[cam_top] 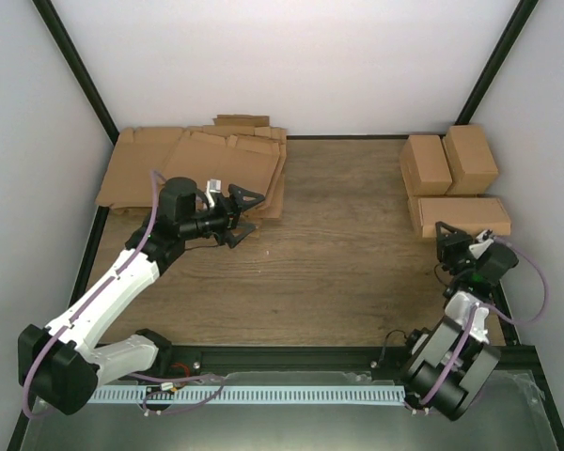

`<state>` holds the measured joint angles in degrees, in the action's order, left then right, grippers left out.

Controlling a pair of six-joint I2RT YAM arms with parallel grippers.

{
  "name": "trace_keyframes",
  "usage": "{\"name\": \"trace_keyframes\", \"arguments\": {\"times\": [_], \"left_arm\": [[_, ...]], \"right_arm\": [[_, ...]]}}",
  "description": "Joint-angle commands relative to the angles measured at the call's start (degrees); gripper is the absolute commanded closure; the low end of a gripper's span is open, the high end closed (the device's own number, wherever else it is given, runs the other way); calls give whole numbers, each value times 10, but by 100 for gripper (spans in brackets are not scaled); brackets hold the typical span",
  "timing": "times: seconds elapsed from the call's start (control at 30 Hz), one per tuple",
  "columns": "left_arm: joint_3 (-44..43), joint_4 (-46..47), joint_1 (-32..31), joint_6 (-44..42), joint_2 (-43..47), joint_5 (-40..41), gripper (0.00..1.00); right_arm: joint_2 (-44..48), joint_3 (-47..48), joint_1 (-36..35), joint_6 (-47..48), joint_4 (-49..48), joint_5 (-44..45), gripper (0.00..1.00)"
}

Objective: Fold the paper box

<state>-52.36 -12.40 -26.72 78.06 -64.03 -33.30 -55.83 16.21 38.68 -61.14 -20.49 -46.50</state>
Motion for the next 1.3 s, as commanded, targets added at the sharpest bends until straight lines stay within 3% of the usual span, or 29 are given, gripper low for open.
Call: {"name": "trace_keyframes", "arguments": {"times": [0.0, 0.2, 0.57, 1.03, 1.1, 1.2, 1.27], "left_arm": [[4, 1, 6, -16, -6, -6, 5], [8, 13, 9, -25, -20, -11, 5], [-1, 21, 9, -39, -52, -17, 5], [1, 10, 9, -51, -53, -13, 4], [2, 9, 9, -52, -52, -12, 4], [2, 8, 9, -51, -53, -12, 4], [1, 8, 9, -50, -52, -10, 4]], "right_arm": [[-68, 54, 23, 20, -45, -48, 79], [-156, 95, 24, 23, -67, -67, 76], [-233, 98, 22, -10, -143, -69, 74], [-298, 137, -9, -15, -161, -44, 71], [-304, 141, -9, -15, -149, -37, 62], [-298, 136, -10, -11, -121, -18, 38], [-288, 137, -10, 0, -87, -5, 27]]}}
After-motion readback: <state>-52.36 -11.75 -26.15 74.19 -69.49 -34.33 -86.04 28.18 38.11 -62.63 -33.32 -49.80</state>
